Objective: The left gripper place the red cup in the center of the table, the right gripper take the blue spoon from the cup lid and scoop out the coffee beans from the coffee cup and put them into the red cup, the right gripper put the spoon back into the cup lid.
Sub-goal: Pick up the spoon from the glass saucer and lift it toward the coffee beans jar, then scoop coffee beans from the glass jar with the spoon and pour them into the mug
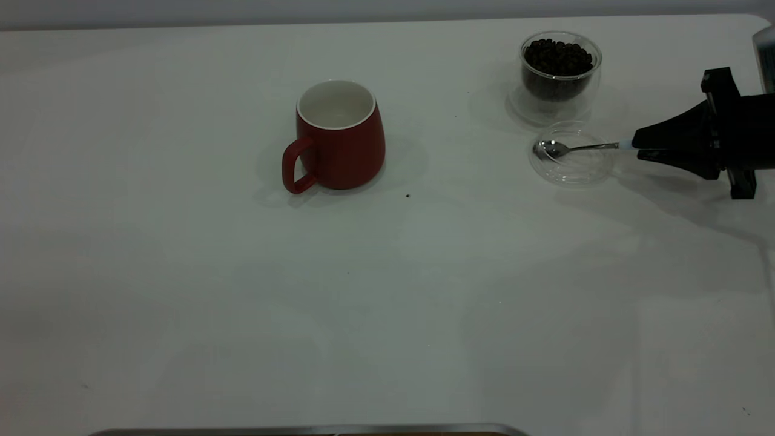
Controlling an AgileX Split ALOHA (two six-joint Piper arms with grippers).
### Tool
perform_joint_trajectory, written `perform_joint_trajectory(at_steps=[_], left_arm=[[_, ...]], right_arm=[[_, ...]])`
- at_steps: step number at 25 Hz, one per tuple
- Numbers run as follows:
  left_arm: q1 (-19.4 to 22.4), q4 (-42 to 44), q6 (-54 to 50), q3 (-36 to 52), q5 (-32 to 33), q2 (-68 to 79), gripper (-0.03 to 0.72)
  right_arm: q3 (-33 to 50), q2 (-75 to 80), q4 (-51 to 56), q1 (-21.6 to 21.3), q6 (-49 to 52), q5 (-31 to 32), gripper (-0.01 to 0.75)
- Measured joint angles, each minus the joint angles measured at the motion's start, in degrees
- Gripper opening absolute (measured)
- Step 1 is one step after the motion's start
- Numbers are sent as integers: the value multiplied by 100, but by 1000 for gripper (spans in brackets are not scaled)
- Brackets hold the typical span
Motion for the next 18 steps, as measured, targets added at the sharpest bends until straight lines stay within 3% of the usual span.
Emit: perform_joint_trajectory(at_steps=[15, 18], left_arm=[[0, 0, -18, 0, 0, 0, 587], [0, 0, -18, 0, 0, 0, 587]], right_arm=[[-6, -1968, -1167, 0, 878, -348, 102], [-384, -2138, -1273, 0, 1224, -303, 102]])
